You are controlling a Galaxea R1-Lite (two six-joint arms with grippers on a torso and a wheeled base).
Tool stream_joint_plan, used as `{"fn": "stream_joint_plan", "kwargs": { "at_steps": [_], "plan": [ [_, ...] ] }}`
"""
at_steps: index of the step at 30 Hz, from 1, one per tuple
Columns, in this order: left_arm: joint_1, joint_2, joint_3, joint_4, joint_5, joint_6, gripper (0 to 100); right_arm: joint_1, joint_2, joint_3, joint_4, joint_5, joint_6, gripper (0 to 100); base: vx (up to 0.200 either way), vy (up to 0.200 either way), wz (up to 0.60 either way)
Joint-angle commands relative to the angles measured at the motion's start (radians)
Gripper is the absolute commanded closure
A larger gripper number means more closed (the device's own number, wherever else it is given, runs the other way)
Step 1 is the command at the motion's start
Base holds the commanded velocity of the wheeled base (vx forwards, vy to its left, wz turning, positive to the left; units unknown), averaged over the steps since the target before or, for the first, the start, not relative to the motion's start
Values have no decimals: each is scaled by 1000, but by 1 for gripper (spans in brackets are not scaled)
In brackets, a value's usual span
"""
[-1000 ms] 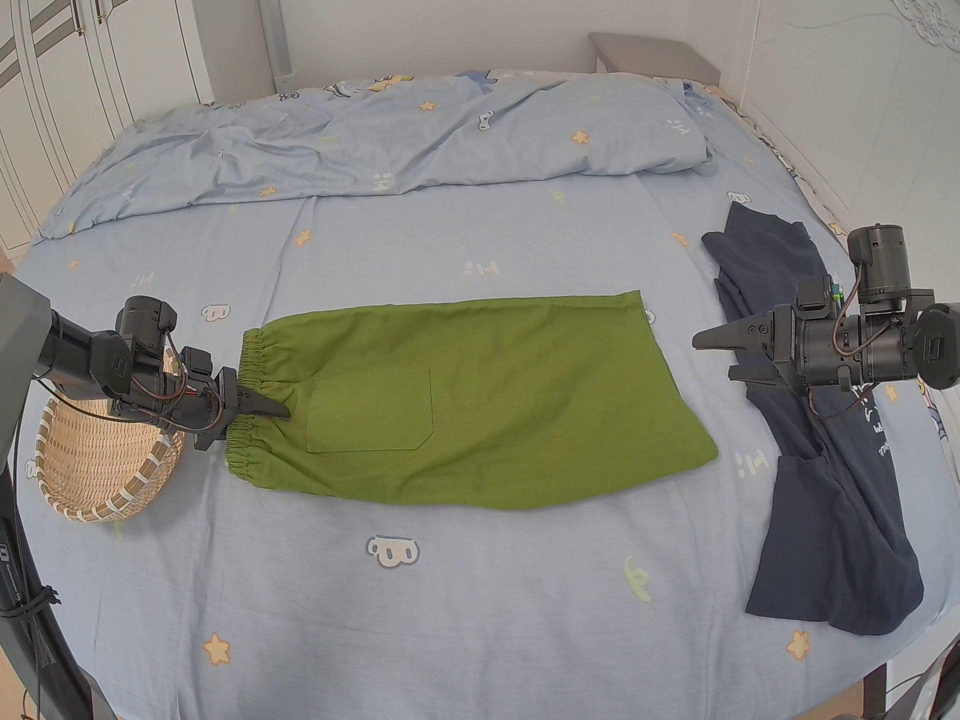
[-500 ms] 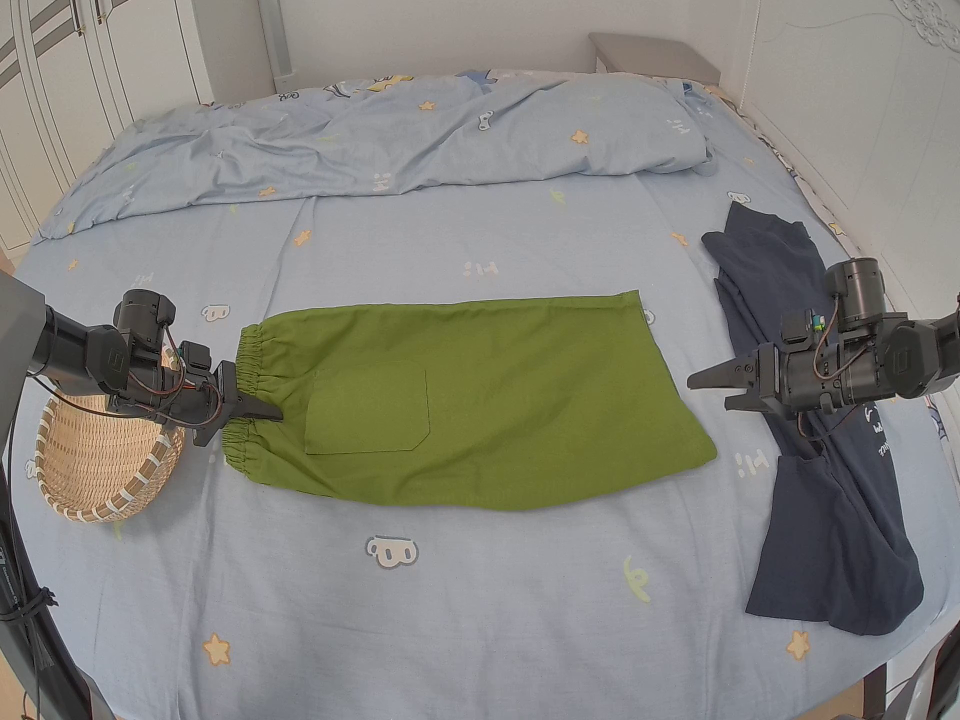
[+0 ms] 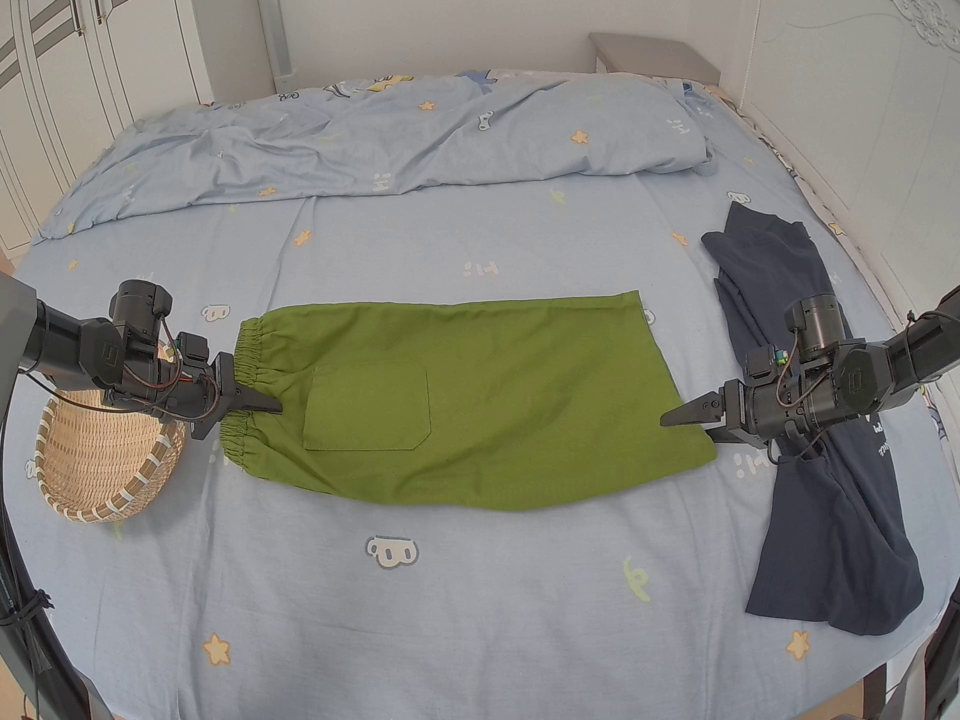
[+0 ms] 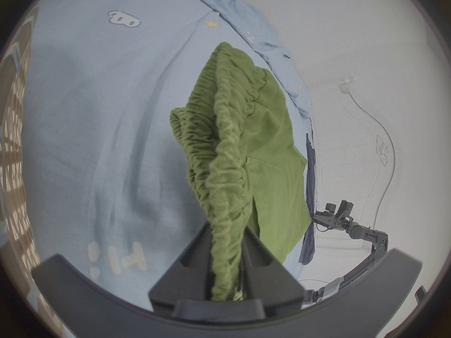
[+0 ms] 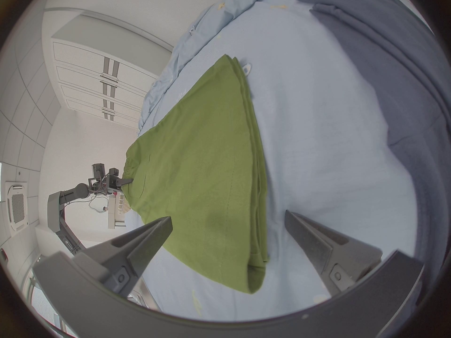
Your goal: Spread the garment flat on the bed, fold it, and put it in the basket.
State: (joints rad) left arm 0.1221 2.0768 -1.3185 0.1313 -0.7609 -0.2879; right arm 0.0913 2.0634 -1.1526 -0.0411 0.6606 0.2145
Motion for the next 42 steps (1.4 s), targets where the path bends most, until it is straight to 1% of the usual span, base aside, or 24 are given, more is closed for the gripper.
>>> {"fn": "stream_joint_plan", "kwargs": {
  "at_steps": [1,3,7,14,16,17,18,19,20,23,35,38,40,42],
  "plan": [
    [1,-4,-1,-1,0,-1,100,19,34,-3,3,7,2,0,0,0,0],
    [1,-4,-1,-1,0,-2,100,30,35,-3,3,25,5,0,0,0,0],
    [1,-4,1,1,0,-1,100,30,55,-15,7,83,14,0,0,0,0],
    [1,-4,-1,1,0,-2,100,13,96,-82,63,148,36,0,0,0,0],
    [2,-4,-2,1,0,-2,100,-7,104,-93,70,189,36,0,0,0,0],
    [2,-4,-2,1,0,-2,100,-7,104,-93,70,189,36,0,0,0,0],
    [4,-3,-4,1,0,-2,100,-24,106,-96,70,231,36,0,0,0,0],
    [4,-3,-4,1,0,-4,100,-25,106,-98,70,234,36,100,0,0,0],
    [5,-3,-4,1,0,-2,100,-42,106,-104,70,264,42,100,0,0,0],
    [5,-3,-4,1,0,-2,100,-64,112,-113,70,290,54,100,0,0,0],
    [13,-1,-8,5,-2,-11,100,-68,104,-102,72,295,54,100,0,0,0],
    [14,-6,-15,10,-5,-45,100,-68,63,-85,86,295,54,100,0,0,0],
    [14,-12,-15,18,-8,-51,100,-68,41,-76,92,295,51,100,0,0,0],
    [17,-44,-11,74,-17,-51,100,-68,-20,-32,109,295,46,100,0,0,0]
  ]
}}
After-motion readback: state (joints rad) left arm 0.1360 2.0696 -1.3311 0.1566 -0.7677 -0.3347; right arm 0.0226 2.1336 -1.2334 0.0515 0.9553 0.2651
